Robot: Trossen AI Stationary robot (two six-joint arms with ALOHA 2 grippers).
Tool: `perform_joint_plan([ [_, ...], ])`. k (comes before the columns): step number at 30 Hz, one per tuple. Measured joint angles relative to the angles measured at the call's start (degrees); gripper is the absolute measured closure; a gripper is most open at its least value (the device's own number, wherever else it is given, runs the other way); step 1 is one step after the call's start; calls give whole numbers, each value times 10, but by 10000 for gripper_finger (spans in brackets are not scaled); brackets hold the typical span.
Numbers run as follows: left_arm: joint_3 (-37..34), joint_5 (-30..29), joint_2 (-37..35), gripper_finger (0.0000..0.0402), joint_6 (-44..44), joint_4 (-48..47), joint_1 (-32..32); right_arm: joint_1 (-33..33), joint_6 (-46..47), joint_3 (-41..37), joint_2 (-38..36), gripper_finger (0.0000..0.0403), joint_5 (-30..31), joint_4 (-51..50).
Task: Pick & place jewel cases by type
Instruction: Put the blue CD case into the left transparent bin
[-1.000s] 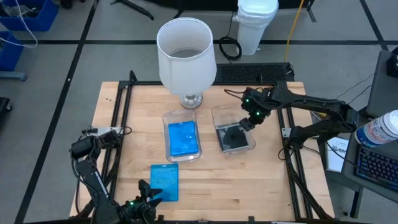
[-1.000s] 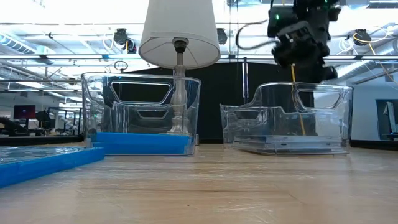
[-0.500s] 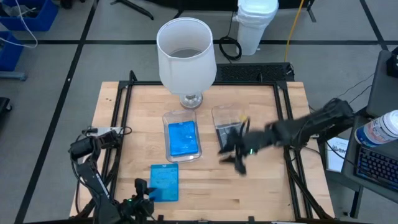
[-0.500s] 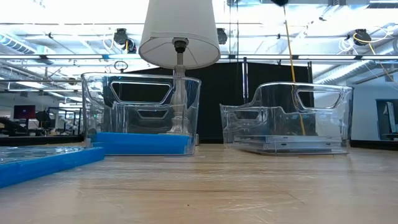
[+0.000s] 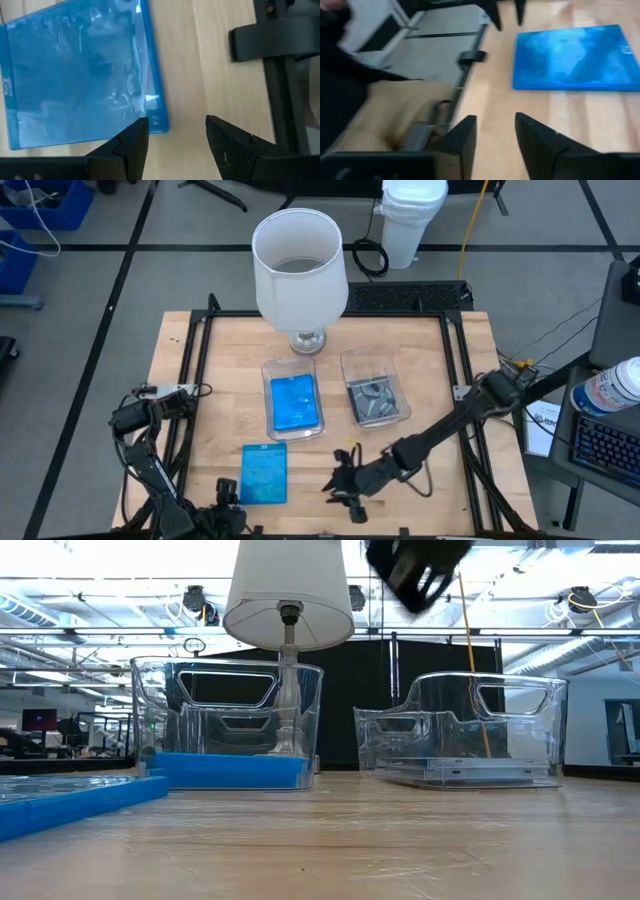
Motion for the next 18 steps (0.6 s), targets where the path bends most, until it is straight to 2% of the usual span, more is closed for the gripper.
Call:
perform_joint_plan([
  [4,-22,-30,0,199,22,5,-3,-12,-30,0,52,338,57,39],
  [8,-40,-38,0,199,36,14,-3,-36,-35,0,86,393,56,76],
  [14,-45,-14,0,199,26,17,-5,-66,-13,1,121,387,38,115],
  [18,-41,-10,0,199,-39,6,-16,-73,14,1,147,393,23,132],
])
